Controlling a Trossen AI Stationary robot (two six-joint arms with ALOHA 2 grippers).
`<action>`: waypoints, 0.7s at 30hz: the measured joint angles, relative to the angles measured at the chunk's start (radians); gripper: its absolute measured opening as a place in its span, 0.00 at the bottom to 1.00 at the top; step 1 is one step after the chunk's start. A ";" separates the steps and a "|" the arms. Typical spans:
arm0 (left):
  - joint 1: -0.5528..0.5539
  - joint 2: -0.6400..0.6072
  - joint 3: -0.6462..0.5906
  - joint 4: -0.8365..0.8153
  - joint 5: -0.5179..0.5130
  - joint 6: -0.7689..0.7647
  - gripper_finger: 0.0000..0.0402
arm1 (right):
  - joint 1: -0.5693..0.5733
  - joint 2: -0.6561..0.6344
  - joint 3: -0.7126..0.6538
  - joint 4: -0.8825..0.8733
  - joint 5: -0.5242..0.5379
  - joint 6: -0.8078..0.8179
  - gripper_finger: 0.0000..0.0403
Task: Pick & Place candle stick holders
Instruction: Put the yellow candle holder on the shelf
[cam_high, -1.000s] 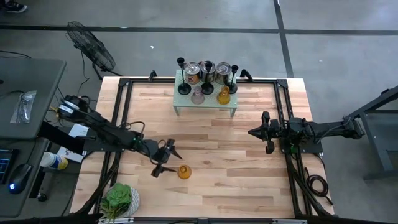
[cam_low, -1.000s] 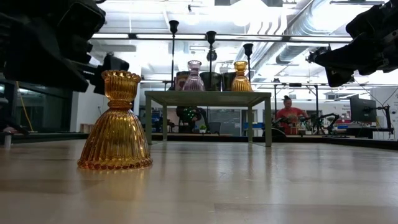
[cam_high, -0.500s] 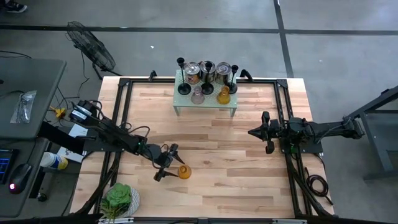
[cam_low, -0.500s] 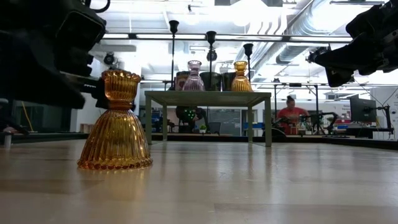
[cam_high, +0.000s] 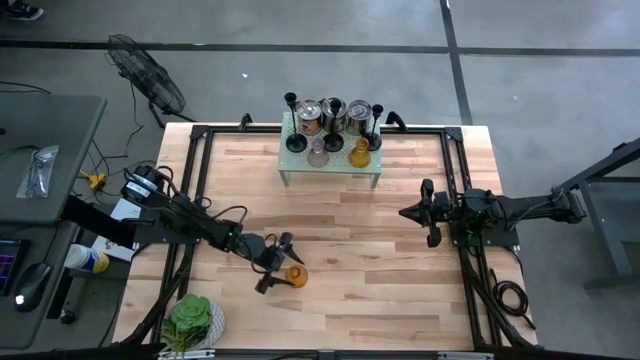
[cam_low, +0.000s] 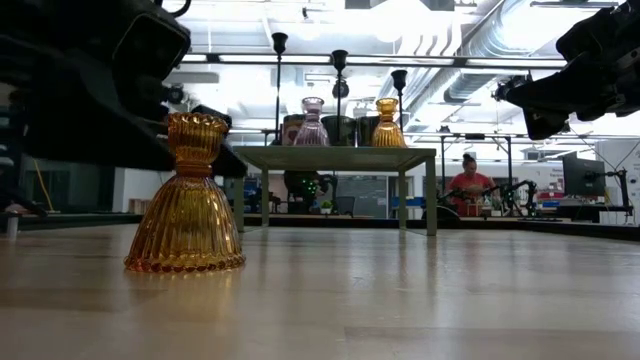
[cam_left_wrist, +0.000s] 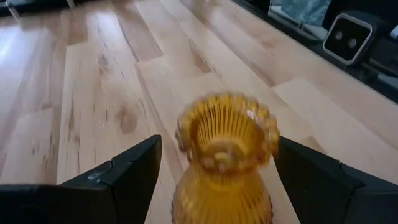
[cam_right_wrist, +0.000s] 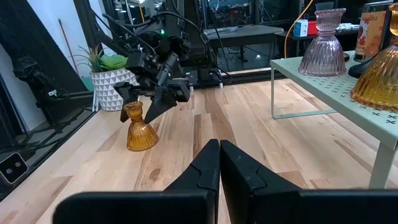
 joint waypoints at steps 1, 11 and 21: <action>0.000 0.002 0.005 0.004 0.000 0.000 0.75 | 0.000 0.000 0.000 0.000 0.000 0.000 0.01; 0.000 0.002 0.017 0.006 -0.012 0.000 0.75 | 0.000 0.000 0.000 0.000 0.000 0.000 0.01; 0.000 0.002 0.017 0.000 -0.019 -0.003 0.75 | 0.000 0.000 0.000 0.000 0.000 0.000 0.01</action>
